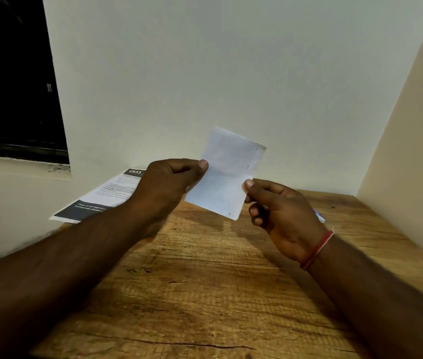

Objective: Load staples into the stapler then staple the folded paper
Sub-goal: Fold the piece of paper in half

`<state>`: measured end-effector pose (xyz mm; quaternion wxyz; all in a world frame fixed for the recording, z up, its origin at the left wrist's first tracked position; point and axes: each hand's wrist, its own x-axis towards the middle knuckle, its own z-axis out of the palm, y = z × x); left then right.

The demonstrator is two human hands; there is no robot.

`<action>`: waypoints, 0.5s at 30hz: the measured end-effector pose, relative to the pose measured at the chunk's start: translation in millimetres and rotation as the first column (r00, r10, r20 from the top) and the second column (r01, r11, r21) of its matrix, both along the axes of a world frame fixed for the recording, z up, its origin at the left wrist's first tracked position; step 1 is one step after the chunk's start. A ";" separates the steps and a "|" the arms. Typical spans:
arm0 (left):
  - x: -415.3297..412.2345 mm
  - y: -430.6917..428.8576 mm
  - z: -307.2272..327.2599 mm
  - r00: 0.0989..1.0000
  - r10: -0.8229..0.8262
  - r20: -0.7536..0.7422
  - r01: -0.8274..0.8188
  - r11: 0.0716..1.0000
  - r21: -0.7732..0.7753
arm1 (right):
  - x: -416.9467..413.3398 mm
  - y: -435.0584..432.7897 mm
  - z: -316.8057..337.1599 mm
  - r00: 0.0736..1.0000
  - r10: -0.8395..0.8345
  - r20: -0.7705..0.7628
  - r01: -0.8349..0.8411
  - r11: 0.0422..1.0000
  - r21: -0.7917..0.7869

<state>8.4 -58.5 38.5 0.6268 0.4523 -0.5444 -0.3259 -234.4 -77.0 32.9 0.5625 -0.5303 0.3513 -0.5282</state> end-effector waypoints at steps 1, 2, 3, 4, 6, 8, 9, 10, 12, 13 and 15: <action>-0.4 -0.3 -0.9 1.000 0.000 0.026 0.000 1.000 -0.011 | -1.6 -0.1 1.4 1.000 -0.019 -0.011 0.019 1.000 -0.004; -0.7 -0.1 -1.1 0.999 0.000 0.042 0.001 1.000 -0.018 | -3.2 -0.1 2.9 0.998 -0.045 -0.032 0.045 0.999 -0.008; -0.6 -0.5 -1.7 0.999 -0.005 0.048 0.006 1.000 -0.022 | -4.5 -0.2 4.2 0.996 -0.069 -0.051 0.068 0.998 -0.006; -0.7 0.4 -1.5 0.999 -0.013 0.044 0.014 1.000 -0.019 | -5.6 0.0 5.4 0.995 -0.079 -0.060 0.079 0.997 0.004; 0.3 1.1 -0.3 0.998 -0.031 0.056 0.031 1.000 -0.001 | -6.8 1.0 7.3 0.998 -0.044 -0.049 0.046 0.998 0.039; 3.3 0.9 0.8 0.992 -0.051 0.118 0.047 0.998 0.035 | -6.4 2.3 8.2 1.000 0.001 -0.023 0.001 0.997 0.073; 4.6 0.2 0.9 0.986 -0.066 0.153 0.058 0.997 0.056 | -6.4 2.0 8.4 1.000 0.013 -0.012 -0.012 0.996 0.084; 4.1 0.4 1.8 0.983 -0.080 0.166 0.067 0.994 0.082 | -7.0 1.4 8.5 1.000 0.020 -0.007 -0.020 0.996 0.088; 2.6 1.2 3.6 0.988 -0.110 0.107 0.097 0.988 0.122 | -9.0 0.5 9.2 0.999 0.035 -0.010 -0.034 0.995 0.090; 1.4 1.5 3.9 0.991 -0.127 0.047 0.121 0.984 0.128 | -10.0 0.3 9.5 0.999 0.045 -0.008 -0.044 0.995 0.092; -2.1 2.5 3.5 0.987 -0.153 -0.052 0.158 0.979 0.128 | -10.7 0.4 10.2 0.998 0.064 0.006 -0.064 0.993 0.104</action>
